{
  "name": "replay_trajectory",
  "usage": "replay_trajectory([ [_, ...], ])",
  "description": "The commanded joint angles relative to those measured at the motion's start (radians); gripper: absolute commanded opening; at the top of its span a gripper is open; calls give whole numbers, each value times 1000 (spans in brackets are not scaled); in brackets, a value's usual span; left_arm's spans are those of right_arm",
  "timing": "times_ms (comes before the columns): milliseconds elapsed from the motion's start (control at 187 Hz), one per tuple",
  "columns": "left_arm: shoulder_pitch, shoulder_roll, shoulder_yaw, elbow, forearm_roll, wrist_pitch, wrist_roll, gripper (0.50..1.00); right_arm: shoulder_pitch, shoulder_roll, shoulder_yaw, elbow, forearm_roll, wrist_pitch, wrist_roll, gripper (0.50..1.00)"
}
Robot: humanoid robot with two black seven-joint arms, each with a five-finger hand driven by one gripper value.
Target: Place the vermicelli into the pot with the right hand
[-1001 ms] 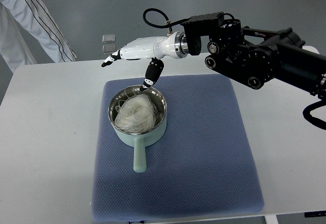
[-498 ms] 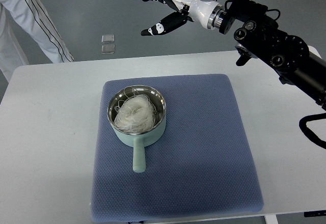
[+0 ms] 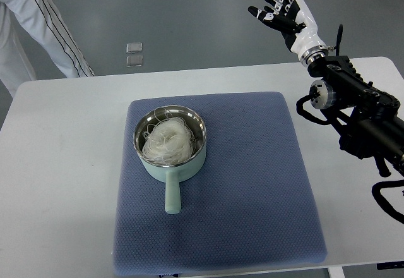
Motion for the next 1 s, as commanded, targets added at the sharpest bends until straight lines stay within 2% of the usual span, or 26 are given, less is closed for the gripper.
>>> replay_trajectory([
  [0, 0, 0, 0, 0, 0, 0, 0, 1000, -20, 7, 1, -28, 69, -25, 2, 921],
  [257, 0, 0, -2, 0, 0, 0, 0, 1000, -73, 27, -2, -81, 198, -30, -14, 921],
  [369, 0, 0, 0, 0, 0, 0, 0, 1000, -105, 38, -4, -83, 239, -28, -60, 921],
  [990, 0, 0, 0, 0, 0, 0, 0, 1000, -138, 64, -1, -81, 236, -34, -21, 930],
])
